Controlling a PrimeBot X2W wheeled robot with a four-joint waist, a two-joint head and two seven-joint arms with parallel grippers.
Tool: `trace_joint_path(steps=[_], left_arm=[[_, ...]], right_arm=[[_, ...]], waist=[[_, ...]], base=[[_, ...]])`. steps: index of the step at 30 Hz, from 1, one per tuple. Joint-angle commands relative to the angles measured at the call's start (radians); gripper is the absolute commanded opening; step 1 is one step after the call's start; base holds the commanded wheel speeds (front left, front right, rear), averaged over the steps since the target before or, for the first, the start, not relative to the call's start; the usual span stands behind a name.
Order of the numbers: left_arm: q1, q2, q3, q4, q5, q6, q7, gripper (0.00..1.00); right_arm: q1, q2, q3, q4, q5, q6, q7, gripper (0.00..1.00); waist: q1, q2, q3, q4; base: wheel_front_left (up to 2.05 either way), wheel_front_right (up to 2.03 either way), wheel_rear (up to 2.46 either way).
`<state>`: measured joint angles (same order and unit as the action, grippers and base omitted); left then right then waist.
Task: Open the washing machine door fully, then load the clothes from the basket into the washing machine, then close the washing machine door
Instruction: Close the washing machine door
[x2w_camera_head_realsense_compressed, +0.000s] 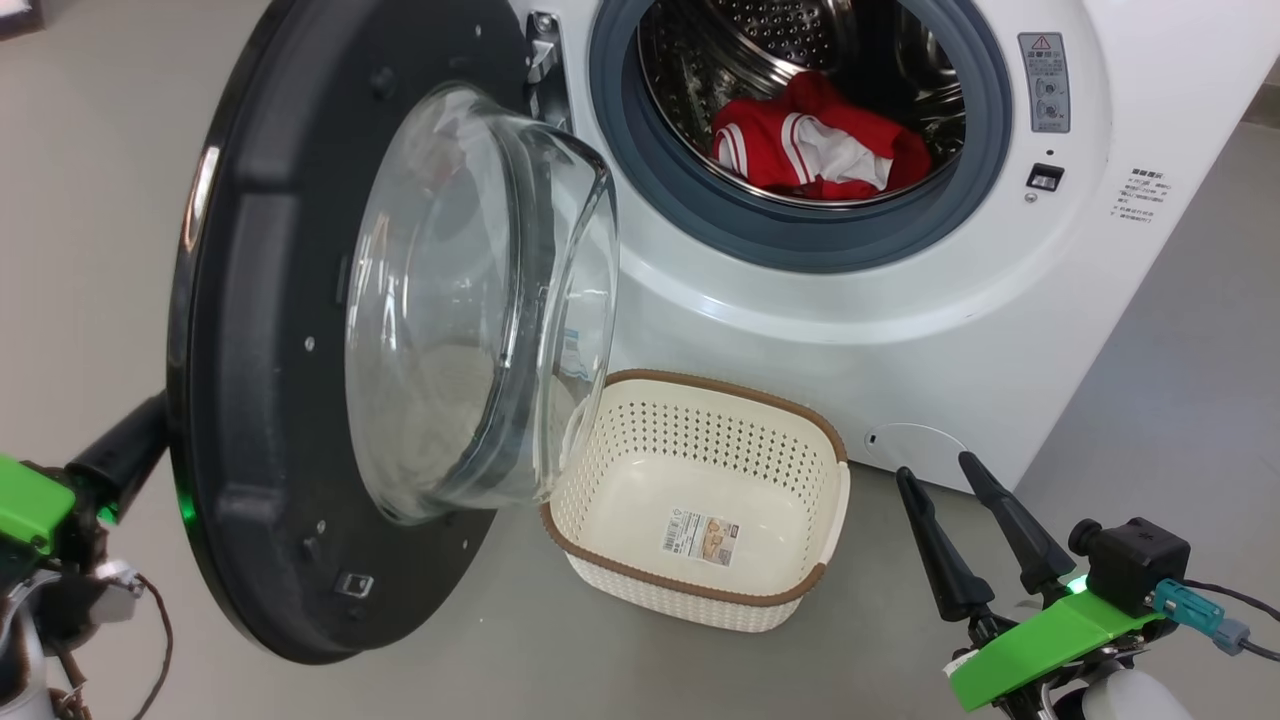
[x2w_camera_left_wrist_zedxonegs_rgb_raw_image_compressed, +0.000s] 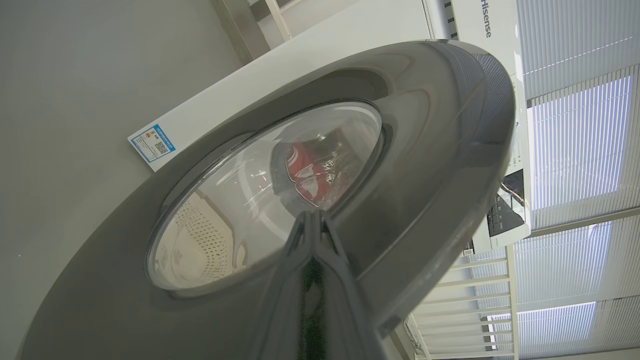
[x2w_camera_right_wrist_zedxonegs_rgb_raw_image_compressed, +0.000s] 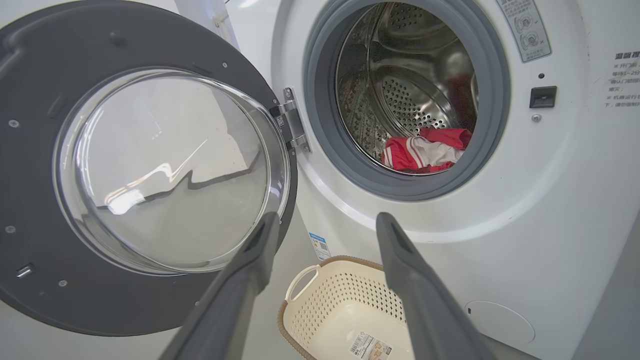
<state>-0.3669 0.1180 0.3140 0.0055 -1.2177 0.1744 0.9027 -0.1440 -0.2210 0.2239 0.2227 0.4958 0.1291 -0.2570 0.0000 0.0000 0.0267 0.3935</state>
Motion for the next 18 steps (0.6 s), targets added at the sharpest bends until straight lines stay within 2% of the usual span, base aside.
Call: trace_joint_path(steps=[1, 5, 7, 10, 13, 18], left_arm=[[-0.007, 0.043, 0.035, -0.026, 0.022, -0.027, -0.021, 0.00], [-0.002, 0.062, 0.048, -0.020, 0.061, -0.075, -0.079, 0.02], [0.003, 0.069, 0.054, -0.016, 0.081, -0.099, -0.110, 0.29], [0.017, 0.082, 0.056, -0.014, 0.119, -0.133, -0.153, 0.50], [0.033, 0.085, 0.060, -0.016, 0.148, -0.162, -0.197, 1.00], [0.066, 0.082, 0.079, -0.017, 0.201, -0.212, -0.294, 1.00]], right_arm=[[-0.004, -0.002, 0.018, -0.021, 0.003, 0.002, -0.005, 1.00], [-0.004, -0.002, 0.020, -0.021, 0.004, 0.002, -0.005, 1.00], [-0.002, -0.001, 0.020, -0.022, 0.004, 0.002, -0.005, 1.00], [0.003, 0.000, 0.020, -0.022, 0.004, 0.002, -0.005, 1.00], [0.005, 0.002, 0.020, -0.023, 0.005, 0.002, -0.005, 1.00], [0.007, 0.004, 0.019, -0.023, 0.003, 0.002, -0.005, 1.00]], waist=[[0.0000, 0.0000, 0.000, 0.001], [0.0000, 0.0000, -0.005, 0.001], [0.0000, 0.0000, -0.008, 0.001], [0.0000, 0.0000, -0.012, 0.003], [0.0000, 0.0000, -0.015, 0.005], [0.0000, 0.0000, -0.019, 0.009]], base=[[0.00, 0.00, 0.00], [0.00, 0.00, 0.00], [0.00, 0.00, 0.00], [0.00, 0.00, 0.00], [0.00, 0.00, 0.00], [0.00, 0.00, 0.00]])
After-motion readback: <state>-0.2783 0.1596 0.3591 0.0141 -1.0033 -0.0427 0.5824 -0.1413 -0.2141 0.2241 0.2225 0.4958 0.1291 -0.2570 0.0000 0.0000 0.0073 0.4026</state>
